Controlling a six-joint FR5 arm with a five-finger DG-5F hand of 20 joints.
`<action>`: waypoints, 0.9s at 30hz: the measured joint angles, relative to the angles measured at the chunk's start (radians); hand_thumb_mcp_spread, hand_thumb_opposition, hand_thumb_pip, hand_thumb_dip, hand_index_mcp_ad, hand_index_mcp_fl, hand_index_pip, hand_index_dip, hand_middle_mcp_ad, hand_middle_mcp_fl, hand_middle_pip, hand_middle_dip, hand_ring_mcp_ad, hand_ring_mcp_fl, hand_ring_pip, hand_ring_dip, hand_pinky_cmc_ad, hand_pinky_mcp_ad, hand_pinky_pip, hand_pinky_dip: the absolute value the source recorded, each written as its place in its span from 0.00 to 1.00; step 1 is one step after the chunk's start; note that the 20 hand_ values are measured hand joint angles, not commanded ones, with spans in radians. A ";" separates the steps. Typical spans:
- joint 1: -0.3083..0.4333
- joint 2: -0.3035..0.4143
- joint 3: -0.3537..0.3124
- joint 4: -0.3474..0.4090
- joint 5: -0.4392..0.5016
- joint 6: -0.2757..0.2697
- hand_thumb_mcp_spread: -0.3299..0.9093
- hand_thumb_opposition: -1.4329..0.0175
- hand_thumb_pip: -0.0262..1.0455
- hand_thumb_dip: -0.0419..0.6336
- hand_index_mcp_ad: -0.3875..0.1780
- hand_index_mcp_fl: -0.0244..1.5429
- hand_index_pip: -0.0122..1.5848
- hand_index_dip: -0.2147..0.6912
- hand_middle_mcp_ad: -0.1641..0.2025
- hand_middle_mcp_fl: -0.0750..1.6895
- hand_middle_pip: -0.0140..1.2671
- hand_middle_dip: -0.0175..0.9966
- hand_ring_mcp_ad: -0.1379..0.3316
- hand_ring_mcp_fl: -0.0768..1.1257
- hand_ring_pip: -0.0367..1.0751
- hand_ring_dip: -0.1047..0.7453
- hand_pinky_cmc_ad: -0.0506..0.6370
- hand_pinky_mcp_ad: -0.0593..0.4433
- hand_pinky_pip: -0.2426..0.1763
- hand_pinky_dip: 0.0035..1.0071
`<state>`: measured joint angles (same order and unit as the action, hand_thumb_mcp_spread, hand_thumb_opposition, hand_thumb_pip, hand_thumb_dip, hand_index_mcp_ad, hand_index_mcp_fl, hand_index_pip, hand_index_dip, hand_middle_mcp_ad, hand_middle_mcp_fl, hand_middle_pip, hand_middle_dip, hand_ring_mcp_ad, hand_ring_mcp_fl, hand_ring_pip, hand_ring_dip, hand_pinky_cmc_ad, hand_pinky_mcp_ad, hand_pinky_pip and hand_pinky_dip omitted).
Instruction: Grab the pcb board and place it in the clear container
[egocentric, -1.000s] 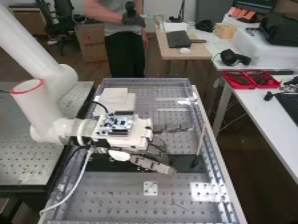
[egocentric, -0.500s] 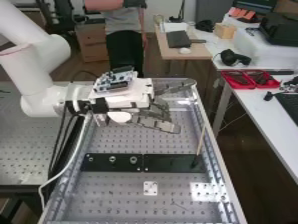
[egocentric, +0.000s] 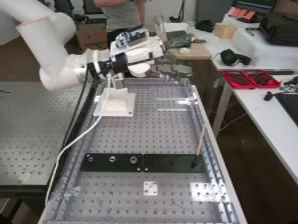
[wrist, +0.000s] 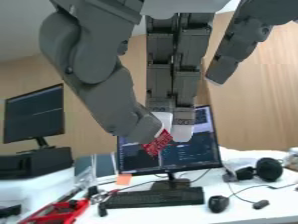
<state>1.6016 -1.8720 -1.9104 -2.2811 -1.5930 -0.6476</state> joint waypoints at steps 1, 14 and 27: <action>0.015 -0.005 0.013 -0.006 -0.010 0.002 0.76 0.30 0.76 0.63 0.33 0.04 0.07 0.03 0.52 0.39 0.79 0.84 0.22 0.65 0.36 0.88 0.70 0.52 0.76 0.24; 0.124 -0.104 0.145 -0.058 -0.099 0.064 0.76 0.29 0.76 0.63 0.32 0.04 0.07 0.03 0.54 0.38 0.79 0.83 0.22 0.67 0.35 0.89 0.70 0.55 0.76 0.24; 0.176 -0.188 0.220 -0.121 -0.121 0.113 0.76 0.29 0.76 0.63 0.33 0.04 0.07 0.03 0.53 0.38 0.79 0.84 0.22 0.68 0.36 0.89 0.70 0.55 0.77 0.24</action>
<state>1.7773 -2.0600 -1.6904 -2.4017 -1.7139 -0.5342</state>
